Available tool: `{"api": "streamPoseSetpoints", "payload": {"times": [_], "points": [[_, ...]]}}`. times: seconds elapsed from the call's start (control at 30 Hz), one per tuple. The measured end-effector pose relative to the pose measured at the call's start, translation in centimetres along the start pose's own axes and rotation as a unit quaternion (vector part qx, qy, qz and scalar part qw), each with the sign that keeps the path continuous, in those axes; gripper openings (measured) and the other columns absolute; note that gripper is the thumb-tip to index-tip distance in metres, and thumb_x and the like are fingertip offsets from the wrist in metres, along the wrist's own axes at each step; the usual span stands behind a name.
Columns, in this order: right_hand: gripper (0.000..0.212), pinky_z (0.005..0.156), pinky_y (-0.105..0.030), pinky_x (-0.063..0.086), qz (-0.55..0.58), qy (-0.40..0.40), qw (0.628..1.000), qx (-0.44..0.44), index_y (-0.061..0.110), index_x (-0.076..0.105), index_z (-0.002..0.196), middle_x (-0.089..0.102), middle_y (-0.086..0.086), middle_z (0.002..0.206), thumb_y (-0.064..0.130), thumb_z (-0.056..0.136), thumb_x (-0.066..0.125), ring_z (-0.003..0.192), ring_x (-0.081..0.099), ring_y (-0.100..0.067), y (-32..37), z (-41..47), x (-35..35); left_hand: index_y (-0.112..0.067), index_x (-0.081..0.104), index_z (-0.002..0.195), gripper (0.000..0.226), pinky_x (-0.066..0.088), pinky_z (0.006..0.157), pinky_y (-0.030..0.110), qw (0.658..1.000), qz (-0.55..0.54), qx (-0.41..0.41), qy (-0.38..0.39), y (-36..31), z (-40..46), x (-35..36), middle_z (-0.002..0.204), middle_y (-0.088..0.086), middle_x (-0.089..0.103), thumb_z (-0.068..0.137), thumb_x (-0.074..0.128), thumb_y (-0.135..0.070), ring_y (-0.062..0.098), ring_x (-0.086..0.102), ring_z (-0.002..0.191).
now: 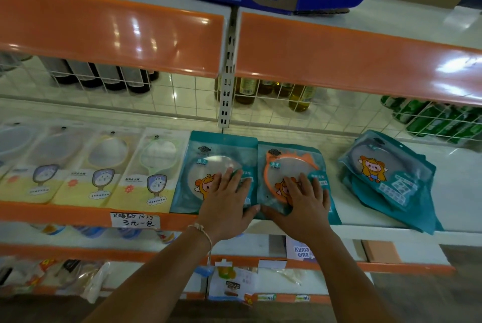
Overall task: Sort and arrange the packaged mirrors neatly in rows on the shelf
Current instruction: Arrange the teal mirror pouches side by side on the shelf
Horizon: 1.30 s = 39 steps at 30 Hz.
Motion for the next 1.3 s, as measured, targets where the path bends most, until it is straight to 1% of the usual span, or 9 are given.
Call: {"api": "streamPoseSetpoints", "payload": {"times": [0.17, 0.27, 0.43, 0.6, 0.7, 0.83, 0.93, 1.03, 1.3], "points": [[0.120, 0.120, -0.056, 0.001, -0.008, 0.006, 1.000, 0.003, 0.034, 0.015, 0.153, 0.008, -0.006, 0.164, 0.101, 0.053, 0.013, 0.149, -0.002, -0.037, 0.0, 0.1, 0.0, -0.019, 0.018, 0.154, 0.085, -0.001, 0.122, 0.046, 1.000, -0.006, -0.005, -0.001, 0.0, 0.1, 0.0, 0.162, 0.007, 0.011, 0.085, 0.009, -0.069, 0.026, -0.004, 0.150], [0.119, 0.119, -0.056, -0.001, -0.005, 0.008, 1.000, 0.000, 0.035, 0.014, 0.153, 0.006, -0.006, 0.164, 0.100, 0.053, 0.008, 0.149, -0.003, -0.036, 0.0, 0.0, -0.1, -0.020, 0.020, 0.153, 0.076, -0.001, 0.122, 0.046, 1.000, -0.012, -0.011, 0.007, 0.0, 0.3, -0.2, 0.162, 0.006, 0.012, 0.092, 0.030, -0.065, 0.026, -0.001, 0.150], [0.110, 0.120, -0.055, -0.002, 0.016, 0.017, 1.000, -0.005, 0.036, 0.012, 0.154, 0.002, -0.003, 0.164, 0.095, 0.061, 0.014, 0.150, -0.007, -0.033, 0.1, -0.2, -0.5, -0.018, 0.033, 0.146, 0.065, 0.005, 0.121, 0.047, 1.000, -0.005, -0.017, 0.009, -0.9, 0.8, -1.9, 0.157, 0.009, 0.023, 0.095, 0.038, -0.058, 0.029, 0.012, 0.147], [0.103, 0.121, -0.050, 0.006, 0.103, -0.023, 0.994, -0.011, 0.032, 0.026, 0.151, 0.013, -0.005, 0.163, 0.091, 0.068, 0.013, 0.150, 0.003, -0.028, -0.9, -0.4, -2.8, -0.017, 0.048, 0.135, 0.046, 0.018, 0.119, 0.038, 0.997, -0.044, 0.012, -0.060, -3.9, 1.5, -4.3, 0.142, 0.009, 0.043, 0.098, 0.041, -0.043, 0.026, 0.031, 0.137], [0.086, 0.117, -0.052, 0.024, 0.143, -0.062, 0.988, -0.001, 0.027, 0.041, 0.144, 0.032, -0.007, 0.156, 0.078, 0.078, 0.020, 0.145, 0.022, -0.031, -3.5, -0.3, -4.8, -0.012, 0.053, 0.128, 0.040, 0.027, 0.113, 0.034, 0.994, -0.068, 0.027, -0.079, -6.5, 3.0, -4.7, 0.134, 0.007, 0.048, 0.097, 0.044, -0.034, 0.024, 0.039, 0.128], [0.055, 0.103, -0.046, 0.041, 0.168, -0.128, 0.976, 0.048, 0.020, 0.056, 0.130, 0.054, -0.010, 0.135, 0.056, 0.090, 0.045, 0.123, 0.047, -0.031, -9.7, -0.1, -7.7, -0.014, 0.056, 0.126, 0.039, 0.032, 0.110, 0.039, 0.992, -0.088, 0.040, -0.076, -11.2, 5.9, -4.7, 0.133, 0.004, 0.051, 0.096, 0.041, -0.033, 0.023, 0.044, 0.125], [0.047, 0.101, -0.047, 0.043, 0.193, -0.153, 0.965, 0.085, 0.016, 0.058, 0.128, 0.058, -0.010, 0.128, 0.046, 0.091, 0.056, 0.116, 0.049, -0.031, -14.2, -0.3, -9.1, -0.018, 0.051, 0.134, 0.040, 0.030, 0.099, 0.031, 0.990, -0.113, 0.047, -0.072, -15.2, 7.5, -5.0, 0.138, -0.003, 0.050, 0.098, 0.042, -0.033, 0.019, 0.051, 0.118], [0.041, 0.099, -0.043, 0.044, 0.196, -0.168, 0.961, 0.102, 0.015, 0.060, 0.124, 0.061, -0.010, 0.123, 0.042, 0.092, 0.058, 0.113, 0.051, -0.029, -17.9, -0.6, -10.1, -0.009, 0.054, 0.128, 0.034, 0.040, 0.090, 0.029, 0.982, -0.178, 0.056, -0.043, -18.9, 9.2, -4.6, 0.133, 0.006, 0.052, 0.098, 0.047, -0.025, 0.022, 0.052, 0.114], [0.050, 0.095, -0.043, 0.052, 0.302, -0.145, 0.922, 0.196, 0.016, 0.052, 0.133, 0.053, -0.009, 0.126, 0.039, 0.090, 0.062, 0.113, 0.053, -0.023, -25.2, -1.2, -9.6, -0.017, 0.048, 0.132, 0.037, 0.047, 0.095, 0.031, 0.978, -0.207, 0.011, -0.016, -23.6, 15.2, -3.6, 0.128, 0.002, 0.048, 0.096, 0.051, -0.026, 0.019, 0.052, 0.115]]}}
Point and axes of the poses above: each hand's wrist, its own z-axis towards the middle knuckle, its own x-axis out of the palm, y = z × x, the point moved 7 cm from there along z, towards the middle knuckle
